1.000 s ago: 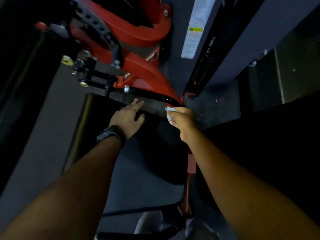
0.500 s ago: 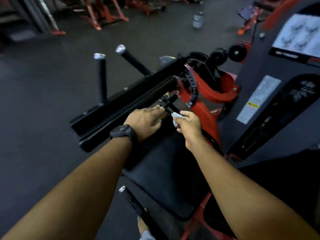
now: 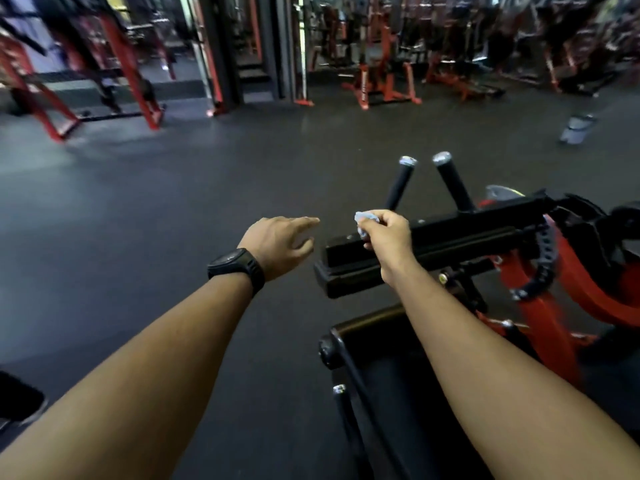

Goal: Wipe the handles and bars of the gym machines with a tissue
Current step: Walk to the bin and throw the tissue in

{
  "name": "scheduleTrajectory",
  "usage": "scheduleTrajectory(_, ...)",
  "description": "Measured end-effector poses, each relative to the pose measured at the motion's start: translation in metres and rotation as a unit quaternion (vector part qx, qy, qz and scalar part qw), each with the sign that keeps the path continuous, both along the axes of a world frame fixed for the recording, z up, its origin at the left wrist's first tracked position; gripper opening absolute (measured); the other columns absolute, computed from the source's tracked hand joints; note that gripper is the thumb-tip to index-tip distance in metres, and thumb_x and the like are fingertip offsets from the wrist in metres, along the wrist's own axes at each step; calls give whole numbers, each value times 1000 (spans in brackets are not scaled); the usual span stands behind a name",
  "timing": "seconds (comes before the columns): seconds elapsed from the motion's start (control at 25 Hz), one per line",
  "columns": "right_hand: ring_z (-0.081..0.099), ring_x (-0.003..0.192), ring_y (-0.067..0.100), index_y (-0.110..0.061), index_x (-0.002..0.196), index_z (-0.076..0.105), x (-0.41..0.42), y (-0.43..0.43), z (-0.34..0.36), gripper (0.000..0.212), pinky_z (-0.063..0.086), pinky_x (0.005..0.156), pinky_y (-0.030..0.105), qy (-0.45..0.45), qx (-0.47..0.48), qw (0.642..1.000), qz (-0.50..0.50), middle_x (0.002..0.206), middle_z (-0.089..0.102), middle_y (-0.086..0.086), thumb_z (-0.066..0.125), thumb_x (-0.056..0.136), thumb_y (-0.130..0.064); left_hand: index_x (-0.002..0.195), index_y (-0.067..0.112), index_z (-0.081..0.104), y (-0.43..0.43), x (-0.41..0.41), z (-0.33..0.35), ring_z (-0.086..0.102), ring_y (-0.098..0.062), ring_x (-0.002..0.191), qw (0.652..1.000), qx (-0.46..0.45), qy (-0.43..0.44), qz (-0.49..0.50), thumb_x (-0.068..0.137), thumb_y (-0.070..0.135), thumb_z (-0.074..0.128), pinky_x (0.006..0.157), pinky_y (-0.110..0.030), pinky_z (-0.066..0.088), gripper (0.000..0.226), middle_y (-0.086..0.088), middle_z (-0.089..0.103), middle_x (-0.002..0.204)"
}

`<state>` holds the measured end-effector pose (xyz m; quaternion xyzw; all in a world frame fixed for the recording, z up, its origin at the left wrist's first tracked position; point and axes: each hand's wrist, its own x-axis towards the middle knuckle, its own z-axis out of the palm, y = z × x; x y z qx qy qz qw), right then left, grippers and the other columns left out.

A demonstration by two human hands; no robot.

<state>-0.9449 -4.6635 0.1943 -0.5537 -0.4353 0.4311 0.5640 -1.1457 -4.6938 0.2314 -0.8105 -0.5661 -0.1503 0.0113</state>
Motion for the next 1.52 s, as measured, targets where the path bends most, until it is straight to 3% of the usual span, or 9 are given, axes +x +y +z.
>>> scheduleTrajectory(0.12, 49, 62, 12, -14, 84, 70, -61, 32, 8, 6, 39, 56, 25, -7, -2, 999, 45, 63, 59, -5, 66, 87, -17, 137, 34, 55, 15, -61, 10, 61, -27, 113, 998, -4, -18, 55, 96, 41, 50, 88, -35, 49, 42, -2, 69, 122)
scheduleTrajectory(0.36, 50, 65, 16, -5, 84, 70, -154, 104, 19, 7, 35, 52, 24, -54, -4, 993, 107, 63, 61, 0, 67, 86, -11, 133, 37, 58, 71, -174, 21, 63, -22, 111, 989, -21, -49, 139, 95, 46, 49, 91, -35, 50, 39, 5, 69, 119)
scheduleTrajectory(0.6, 54, 60, 13, -12, 78, 68, -200, 197, 11, 7, 38, 53, 25, -76, -20, 991, 108, 63, 64, 2, 70, 85, -9, 131, 36, 59, 152, -230, 17, 64, -17, 107, 982, -55, -76, 167, 96, 44, 49, 93, -34, 51, 37, 9, 70, 117)
scheduleTrajectory(0.72, 55, 58, 11, -12, 85, 65, -207, 253, 12, 8, 39, 53, 23, -62, -12, 994, 87, 68, 66, 3, 70, 84, -7, 129, 35, 60, 206, -235, 24, 64, -14, 103, 983, -48, -92, 152, 96, 43, 49, 93, -34, 52, 36, 10, 70, 115)
scheduleTrajectory(0.92, 58, 61, 9, -11, 109, 59, -203, 340, 22, 27, 43, 57, 21, -43, -17, 998, 46, 88, 70, 7, 69, 85, -4, 130, 34, 60, 303, -229, 32, 65, -12, 102, 988, -53, -89, 118, 97, 43, 49, 93, -34, 53, 35, 11, 70, 113)
scheduleTrajectory(1.08, 56, 59, 9, -9, 91, 72, -175, 399, 16, 9, 41, 56, 21, -72, -21, 997, 4, 70, 66, 1, 68, 84, -5, 129, 34, 60, 392, -221, 29, 64, -13, 103, 991, -67, -89, 79, 97, 43, 48, 93, -35, 53, 35, 10, 70, 113)
scheduleTrajectory(1.2, 55, 59, 10, -15, 77, 74, -154, 450, 3, 13, 42, 57, 26, -95, -32, 992, -74, 63, 65, -3, 65, 81, -6, 130, 32, 60, 472, -205, 20, 64, -13, 105, 993, -74, -94, 14, 97, 41, 49, 94, -35, 52, 36, 10, 70, 113)
scheduleTrajectory(1.52, 55, 60, 10, -13, 75, 74, -129, 570, 15, 14, 40, 58, 26, -101, -54, 965, -236, 61, 64, -7, 63, 78, -7, 130, 37, 60, 684, -179, 38, 63, -17, 108, 983, -95, -54, -147, 96, 44, 49, 95, -34, 50, 36, 13, 70, 111)
